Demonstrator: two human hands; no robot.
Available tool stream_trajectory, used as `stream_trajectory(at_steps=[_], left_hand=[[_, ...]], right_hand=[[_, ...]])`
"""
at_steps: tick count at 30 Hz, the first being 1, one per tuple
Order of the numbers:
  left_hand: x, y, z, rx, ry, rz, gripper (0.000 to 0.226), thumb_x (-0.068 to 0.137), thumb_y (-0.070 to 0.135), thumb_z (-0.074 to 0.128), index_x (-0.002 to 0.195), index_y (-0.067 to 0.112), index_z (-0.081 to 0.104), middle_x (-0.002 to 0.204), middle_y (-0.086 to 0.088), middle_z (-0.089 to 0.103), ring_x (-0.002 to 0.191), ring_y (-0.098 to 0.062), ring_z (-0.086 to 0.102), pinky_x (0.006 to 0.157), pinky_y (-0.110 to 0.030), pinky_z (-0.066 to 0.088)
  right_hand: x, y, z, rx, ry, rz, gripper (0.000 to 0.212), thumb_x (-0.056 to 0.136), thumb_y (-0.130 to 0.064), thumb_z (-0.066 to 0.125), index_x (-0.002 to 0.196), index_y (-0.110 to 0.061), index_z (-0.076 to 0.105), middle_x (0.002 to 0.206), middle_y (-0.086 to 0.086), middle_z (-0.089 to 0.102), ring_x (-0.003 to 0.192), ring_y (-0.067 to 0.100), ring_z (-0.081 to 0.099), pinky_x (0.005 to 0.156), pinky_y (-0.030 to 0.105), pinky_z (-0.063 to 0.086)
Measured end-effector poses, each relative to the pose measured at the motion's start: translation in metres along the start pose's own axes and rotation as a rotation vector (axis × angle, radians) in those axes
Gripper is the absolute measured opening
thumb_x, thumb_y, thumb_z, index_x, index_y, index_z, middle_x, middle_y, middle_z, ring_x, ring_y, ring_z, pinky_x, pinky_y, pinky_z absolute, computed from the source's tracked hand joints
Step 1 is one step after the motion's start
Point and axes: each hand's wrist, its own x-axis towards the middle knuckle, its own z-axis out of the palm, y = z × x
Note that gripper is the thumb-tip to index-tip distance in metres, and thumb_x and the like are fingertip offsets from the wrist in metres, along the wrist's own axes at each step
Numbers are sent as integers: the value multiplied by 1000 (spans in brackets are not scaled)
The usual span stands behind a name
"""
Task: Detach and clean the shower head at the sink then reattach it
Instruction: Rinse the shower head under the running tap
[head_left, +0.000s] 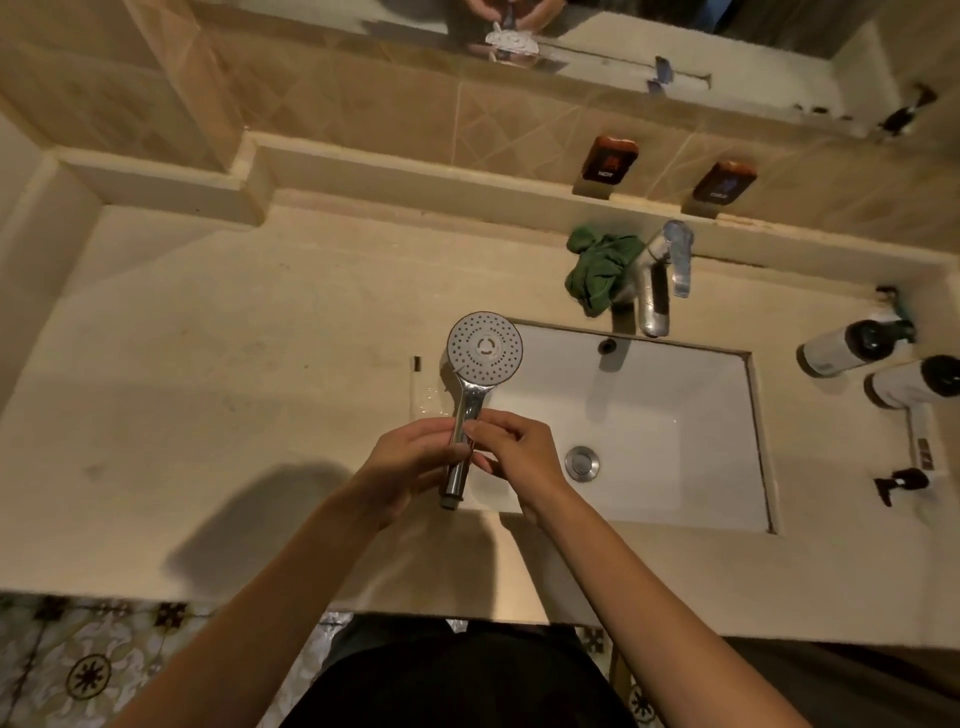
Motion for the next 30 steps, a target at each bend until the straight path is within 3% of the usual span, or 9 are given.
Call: stream_trajectory(at_steps=[2,5,8,11,15,21,23,26,30], left_hand=[[8,2,16,25,-40,-31,33,83,15,74,115,23,75,112,-8,77,107,-21,72,85,-30,58],[25,-1,41,65,-75,-88,41,85,15,74,123,28,71,117,-1,76,111,-20,70,90,-33,54],[42,-7,66,86,-81,-142,44,85,17,76,127,29,70,121,0,74,117,-22,67,93,-35,53],[57,-13,90,116,-162,-182,50,85,26,77,133,26,64,130,-3,68,123,-25,60,101,-40,49],[79,-29,121,-18,-115,-244,57,79,21,83,132,17,64,125,-12,71,116,-31,68,92,-37,56],[98,-47,163,-116,6,-248,41,85,8,76,125,14,70,113,-18,75,102,-31,74,74,-29,61],[103,-50,171,-186,19,-238,40,84,4,75,123,14,72,115,-20,74,101,-33,74,75,-31,60],[109,-50,180,-211,43,-234,39,83,1,74,120,12,73,111,-19,75,93,-30,76,73,-30,60],[112,-45,186,-206,24,-220,32,85,5,73,117,8,74,112,-30,69,91,-31,74,72,-31,60]], right_hand=[[-2,0,-18,25,30,13,17,84,-21,80,100,-20,81,91,1,82,86,12,79,68,21,60],[0,4,-46,47,57,69,16,80,-25,81,96,-22,81,90,0,82,87,12,79,73,27,62],[3,5,-76,101,26,92,23,80,-20,81,102,-14,80,96,5,82,92,17,79,73,22,61],[8,5,-107,58,-20,68,15,83,-17,75,96,-13,82,97,7,81,95,20,78,76,25,62],[19,5,-149,-11,-44,63,11,86,-11,72,92,-10,81,97,12,78,95,23,76,73,23,61],[35,3,-199,-160,-162,55,13,89,-17,72,97,-17,82,94,6,79,92,18,76,75,24,62],[43,-1,-211,-310,-166,36,14,92,-19,69,96,-16,82,94,8,78,92,24,76,76,32,65],[60,-17,-228,-628,36,-173,18,96,-16,65,103,-5,78,99,15,77,93,34,73,84,48,63],[77,-71,-235,-838,315,-491,47,98,-31,68,139,-13,56,129,7,64,110,20,65,93,38,57]])
